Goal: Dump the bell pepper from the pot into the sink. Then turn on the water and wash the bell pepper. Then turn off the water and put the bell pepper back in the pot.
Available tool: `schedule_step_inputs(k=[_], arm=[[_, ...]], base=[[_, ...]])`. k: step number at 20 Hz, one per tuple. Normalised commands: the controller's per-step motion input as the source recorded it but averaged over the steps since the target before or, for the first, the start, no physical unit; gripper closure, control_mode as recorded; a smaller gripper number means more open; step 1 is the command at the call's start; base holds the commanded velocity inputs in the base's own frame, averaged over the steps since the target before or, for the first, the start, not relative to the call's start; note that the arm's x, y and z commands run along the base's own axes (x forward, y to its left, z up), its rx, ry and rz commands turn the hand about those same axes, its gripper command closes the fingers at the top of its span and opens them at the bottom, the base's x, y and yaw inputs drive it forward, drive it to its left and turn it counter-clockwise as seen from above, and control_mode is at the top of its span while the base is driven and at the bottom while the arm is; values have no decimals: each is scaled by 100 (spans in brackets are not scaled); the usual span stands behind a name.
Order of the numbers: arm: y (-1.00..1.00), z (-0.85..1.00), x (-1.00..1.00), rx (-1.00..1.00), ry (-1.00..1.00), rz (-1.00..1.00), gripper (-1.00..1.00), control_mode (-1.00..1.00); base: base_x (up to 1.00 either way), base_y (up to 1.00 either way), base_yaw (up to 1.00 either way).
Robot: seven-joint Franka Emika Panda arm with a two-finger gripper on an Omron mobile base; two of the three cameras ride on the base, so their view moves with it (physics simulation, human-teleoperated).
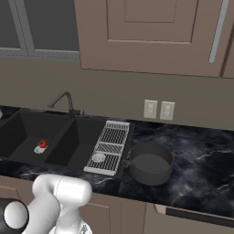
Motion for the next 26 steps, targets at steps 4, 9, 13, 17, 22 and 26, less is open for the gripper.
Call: schedule_step_inputs(k=[4,9,13,17,22,26], arm=[[18,-36,53,0,9,0,-100,-100],[6,-51,58,-1,7,0,-100,-100],[10,-52,65,-7,3,0,-100,-100],[19,-42,52,-11,2,0,-100,-100],[19,-43,48,-11,5,0,-100,-100],[15,-43,49,-9,9,0,-100,-100]], base=[[0,0,0],[0,0,0],[0,0,0],[0,0,0],[0,0,0],[0,0,0]])
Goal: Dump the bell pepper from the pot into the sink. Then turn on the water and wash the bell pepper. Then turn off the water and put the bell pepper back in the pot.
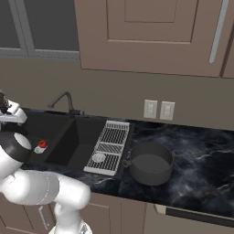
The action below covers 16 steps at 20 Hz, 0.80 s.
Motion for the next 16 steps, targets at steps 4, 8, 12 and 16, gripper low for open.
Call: schedule_step_inputs(k=[4,8,12,16], arm=[[10,-44,39,-5,9,0,-100,-100],[14,-49,40,-3,12,0,-100,-100],[16,-49,41,-4,10,0,-100,-100],[17,-44,42,-6,7,0,-100,-100]], base=[[0,0,0],[0,0,0],[0,0,0],[0,0,0]])
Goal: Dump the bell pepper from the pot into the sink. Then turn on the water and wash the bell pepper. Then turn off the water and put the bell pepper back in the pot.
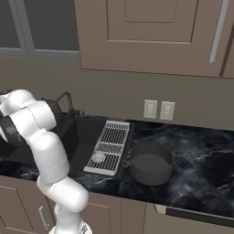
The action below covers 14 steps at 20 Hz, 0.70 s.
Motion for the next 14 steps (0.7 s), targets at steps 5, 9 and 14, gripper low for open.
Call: schedule_step_inputs(k=[5,9,14], arm=[[22,-34,32,-7,3,0,-100,-100],[22,-23,18,-7,0,0,-100,-100],[15,-19,24,-7,0,0,-100,-100]], base=[[0,0,0],[0,0,0],[0,0,0]])
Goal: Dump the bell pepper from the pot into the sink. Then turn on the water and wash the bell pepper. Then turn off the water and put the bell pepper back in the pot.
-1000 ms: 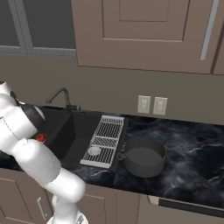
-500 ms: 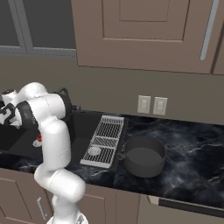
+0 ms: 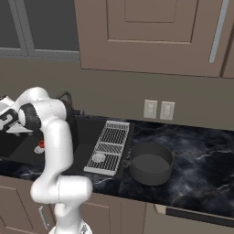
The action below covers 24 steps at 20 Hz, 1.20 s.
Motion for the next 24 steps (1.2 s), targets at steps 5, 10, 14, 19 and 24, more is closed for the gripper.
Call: schedule_step_inputs(k=[5,10,14,19,24], arm=[[2,-19,34,-5,0,0,-100,-100],[0,-23,30,-3,1,0,-100,-100],[0,-30,19,0,0,0,-100,-100],[0,-31,9,0,0,4,-100,-100],[0,-29,15,3,0,7,-100,-100]], base=[[0,0,0],[0,0,0],[0,0,0],[0,0,0],[0,0,0]])
